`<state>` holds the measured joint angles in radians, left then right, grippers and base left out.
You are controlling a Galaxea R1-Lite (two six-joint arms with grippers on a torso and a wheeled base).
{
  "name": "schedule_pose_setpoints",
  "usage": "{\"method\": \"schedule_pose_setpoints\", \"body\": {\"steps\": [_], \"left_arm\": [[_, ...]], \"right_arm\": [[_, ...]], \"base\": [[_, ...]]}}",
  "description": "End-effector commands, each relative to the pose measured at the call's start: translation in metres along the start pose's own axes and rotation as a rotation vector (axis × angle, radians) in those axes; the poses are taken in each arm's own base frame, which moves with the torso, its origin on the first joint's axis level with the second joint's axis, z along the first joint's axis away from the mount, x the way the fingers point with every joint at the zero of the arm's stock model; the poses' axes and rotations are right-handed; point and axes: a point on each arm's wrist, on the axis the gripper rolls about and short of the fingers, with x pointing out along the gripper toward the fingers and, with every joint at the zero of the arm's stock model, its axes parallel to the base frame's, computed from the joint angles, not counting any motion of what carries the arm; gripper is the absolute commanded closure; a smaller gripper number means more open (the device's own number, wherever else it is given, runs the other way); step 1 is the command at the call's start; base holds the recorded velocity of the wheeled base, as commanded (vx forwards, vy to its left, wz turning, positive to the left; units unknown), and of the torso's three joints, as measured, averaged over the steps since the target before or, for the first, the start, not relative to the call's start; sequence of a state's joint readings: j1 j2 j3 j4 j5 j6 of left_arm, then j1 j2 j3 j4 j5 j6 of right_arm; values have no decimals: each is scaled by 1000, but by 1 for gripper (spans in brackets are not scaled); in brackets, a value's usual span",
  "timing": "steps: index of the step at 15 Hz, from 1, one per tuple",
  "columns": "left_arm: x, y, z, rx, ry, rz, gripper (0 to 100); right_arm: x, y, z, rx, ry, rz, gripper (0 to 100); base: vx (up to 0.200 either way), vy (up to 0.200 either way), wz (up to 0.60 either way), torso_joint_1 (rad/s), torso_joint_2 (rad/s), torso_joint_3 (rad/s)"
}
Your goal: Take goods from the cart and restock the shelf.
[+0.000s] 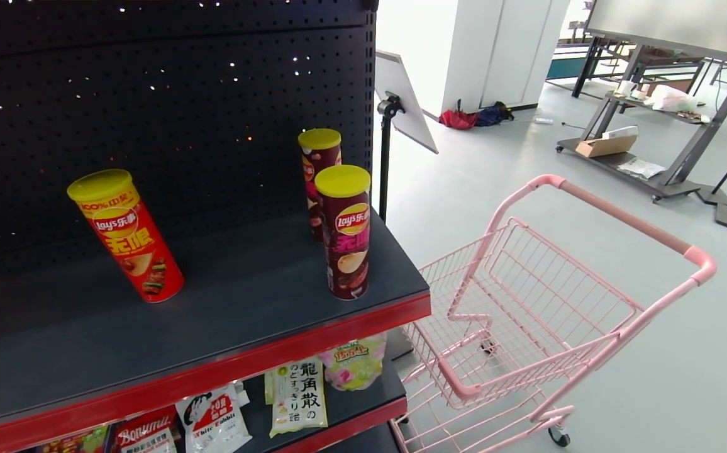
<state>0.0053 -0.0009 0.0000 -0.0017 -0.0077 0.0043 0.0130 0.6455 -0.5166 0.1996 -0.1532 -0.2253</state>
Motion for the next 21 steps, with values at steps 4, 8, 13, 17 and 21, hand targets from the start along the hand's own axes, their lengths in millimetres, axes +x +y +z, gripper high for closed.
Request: {"method": "schedule_pose_setpoints", "body": {"steps": [4, 8, 13, 17, 21], "left_arm": [[0, 0, 0, -1, 1, -1, 0], [0, 0, 0, 0, 1, -1, 0], [0, 0, 0, 0, 1, 1, 0], [0, 0, 0, 2, -1, -2, 0], [0, 0, 0, 2, -1, -4, 0]], "right_arm": [[0, 2, -8, -2, 14, 4, 100], [1, 2, -10, -1, 19, 5, 100], [-5, 6, -30, 24, 18, 3, 100], [-18, 8, -44, 165, -75, 36, 100], [-29, 12, -66, 186, -152, 56, 100]], "base": [[0, 0, 600, 2, -6, -4], [0, 0, 600, 5, 0, 0], [0, 0, 240, 1, -2, 1], [0, 0, 0, 0, 0, 0], [0, 0, 0, 0, 0, 0]]}}
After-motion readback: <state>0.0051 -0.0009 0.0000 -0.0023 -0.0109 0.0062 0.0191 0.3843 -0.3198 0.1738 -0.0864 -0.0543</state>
